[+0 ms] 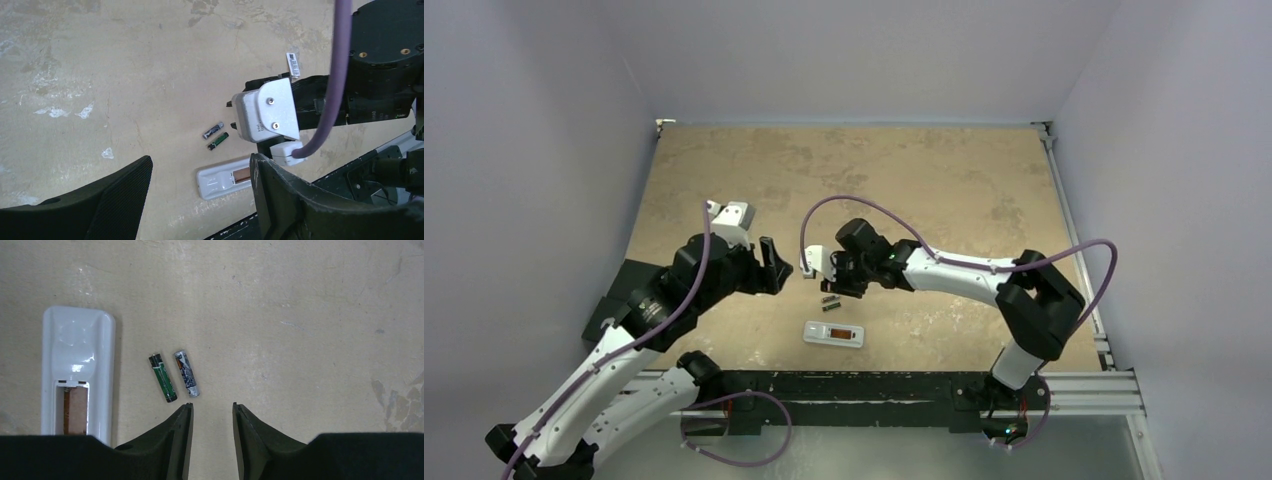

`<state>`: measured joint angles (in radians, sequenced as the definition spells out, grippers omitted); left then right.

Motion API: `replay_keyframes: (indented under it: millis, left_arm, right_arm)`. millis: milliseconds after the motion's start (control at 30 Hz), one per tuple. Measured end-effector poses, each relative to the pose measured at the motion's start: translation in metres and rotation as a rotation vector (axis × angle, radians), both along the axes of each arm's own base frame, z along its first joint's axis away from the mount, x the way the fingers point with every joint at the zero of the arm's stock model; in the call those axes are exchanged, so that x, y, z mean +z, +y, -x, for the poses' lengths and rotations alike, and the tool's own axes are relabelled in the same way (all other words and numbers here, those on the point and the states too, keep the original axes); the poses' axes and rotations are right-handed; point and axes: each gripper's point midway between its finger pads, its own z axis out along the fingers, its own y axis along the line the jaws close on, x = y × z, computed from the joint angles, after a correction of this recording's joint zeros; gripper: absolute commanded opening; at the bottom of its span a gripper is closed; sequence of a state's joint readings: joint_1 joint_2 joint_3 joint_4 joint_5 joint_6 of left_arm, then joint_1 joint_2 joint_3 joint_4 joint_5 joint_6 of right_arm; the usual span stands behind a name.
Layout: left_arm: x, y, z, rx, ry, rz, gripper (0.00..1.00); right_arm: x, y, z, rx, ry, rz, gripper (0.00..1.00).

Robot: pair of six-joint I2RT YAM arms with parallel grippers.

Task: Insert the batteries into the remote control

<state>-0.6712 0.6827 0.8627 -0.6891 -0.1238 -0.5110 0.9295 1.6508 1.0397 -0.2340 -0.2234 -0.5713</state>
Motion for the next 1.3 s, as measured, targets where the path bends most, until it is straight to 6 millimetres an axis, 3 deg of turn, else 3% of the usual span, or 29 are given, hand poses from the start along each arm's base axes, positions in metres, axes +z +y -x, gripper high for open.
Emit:
replay_keyframes:
  millis: [400, 833, 1300]
  left_arm:
    - [0.012, 0.004, 0.001, 0.012, -0.056, 0.037, 0.72]
    - [0.009, 0.004, 0.000, 0.014, -0.045, 0.027, 0.72]
    - [0.001, 0.004, -0.004, 0.026, -0.026, 0.015, 0.72]
  right_arm:
    - [-0.026, 0.001, -0.002, 0.033, 0.030, 0.081, 0.42]
    - [-0.034, 0.006, -0.005, 0.047, 0.041, 0.098, 0.41]
    - [-0.049, 0.009, 0.005, 0.078, 0.078, 0.114, 0.40]
